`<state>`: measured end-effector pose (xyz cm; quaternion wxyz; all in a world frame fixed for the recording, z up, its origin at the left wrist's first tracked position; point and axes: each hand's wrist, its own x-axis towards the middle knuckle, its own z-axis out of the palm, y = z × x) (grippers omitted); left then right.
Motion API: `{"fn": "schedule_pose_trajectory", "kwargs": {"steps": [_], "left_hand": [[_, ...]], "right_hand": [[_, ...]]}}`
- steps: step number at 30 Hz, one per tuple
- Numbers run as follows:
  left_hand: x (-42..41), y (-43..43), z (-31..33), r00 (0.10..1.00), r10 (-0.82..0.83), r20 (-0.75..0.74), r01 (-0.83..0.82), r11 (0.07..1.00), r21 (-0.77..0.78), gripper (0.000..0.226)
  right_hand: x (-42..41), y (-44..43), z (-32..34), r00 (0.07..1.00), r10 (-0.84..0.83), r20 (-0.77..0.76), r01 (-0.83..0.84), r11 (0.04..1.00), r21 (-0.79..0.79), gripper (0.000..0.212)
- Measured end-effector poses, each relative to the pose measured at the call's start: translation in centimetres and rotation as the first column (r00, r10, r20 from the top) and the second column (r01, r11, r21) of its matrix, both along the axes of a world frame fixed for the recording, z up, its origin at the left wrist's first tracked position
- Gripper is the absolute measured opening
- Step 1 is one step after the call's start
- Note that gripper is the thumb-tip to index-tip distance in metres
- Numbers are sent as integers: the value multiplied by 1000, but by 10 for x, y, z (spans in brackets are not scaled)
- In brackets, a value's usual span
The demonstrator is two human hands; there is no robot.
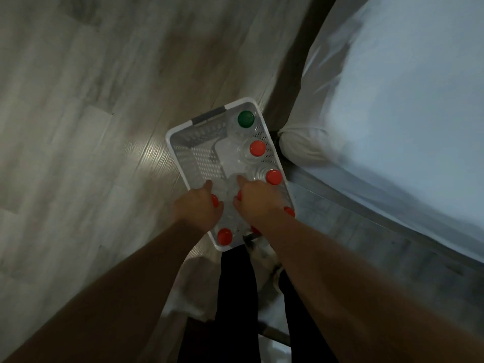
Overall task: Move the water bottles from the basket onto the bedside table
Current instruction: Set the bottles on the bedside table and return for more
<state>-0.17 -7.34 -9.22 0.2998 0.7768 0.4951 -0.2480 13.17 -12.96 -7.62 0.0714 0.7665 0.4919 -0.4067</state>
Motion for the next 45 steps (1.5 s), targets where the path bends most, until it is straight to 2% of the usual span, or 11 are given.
{"fn": "schedule_pose_trajectory", "kwargs": {"steps": [7, 11, 15, 21, 26, 30, 36, 37, 40, 43, 45], "left_hand": [[-4, 4, 30, 999, 2, 36, -2, 1000, 0, 42], [-4, 0, 68, 1000, 21, 11, -21, 1000, -4, 48], [-6, -13, 126, 999, 37, 36, -38, 999, 19, 51], [-14, -62, 235, 979, 48, 197, -67, 993, 94, 48], [-12, -125, 300, 944, -80, 319, 28, 986, 165, 38], [10, -183, 330, 911, -155, 381, 99, 982, 163, 27], [64, -302, 364, 801, -261, 539, 230, 965, 126, 17], [71, -323, 365, 784, -268, 560, 250, 962, 111, 15], [99, -384, 365, 742, -316, 591, 325, 941, 96, 29], [131, -444, 372, 709, -341, 617, 383, 921, 69, 24], [149, -483, 379, 653, -383, 654, 458, 887, 62, 22]], "right_hand": [[-6, -2, 36, 998, -50, -26, 49, 998, -34, 34], [-8, -15, 75, 998, -62, 20, 61, 997, 47, 31], [-11, -38, 127, 981, -193, -29, 195, 976, 96, 33], [-3, -103, 232, 912, -390, -130, 408, 899, 161, 42], [9, -198, 298, 857, -492, -155, 516, 827, 223, 47], [25, -284, 328, 758, -631, -165, 647, 695, 314, 35], [41, -437, 351, 602, -788, -128, 760, 517, 394, 27], [43, -466, 354, 566, -814, -128, 781, 480, 401, 27], [45, -548, 360, 428, -893, -137, 842, 339, 419, 24], [43, -618, 366, 283, -951, -126, 867, 197, 458, 17], [41, -657, 370, 186, -976, -114, 866, 108, 488, 20]]}}
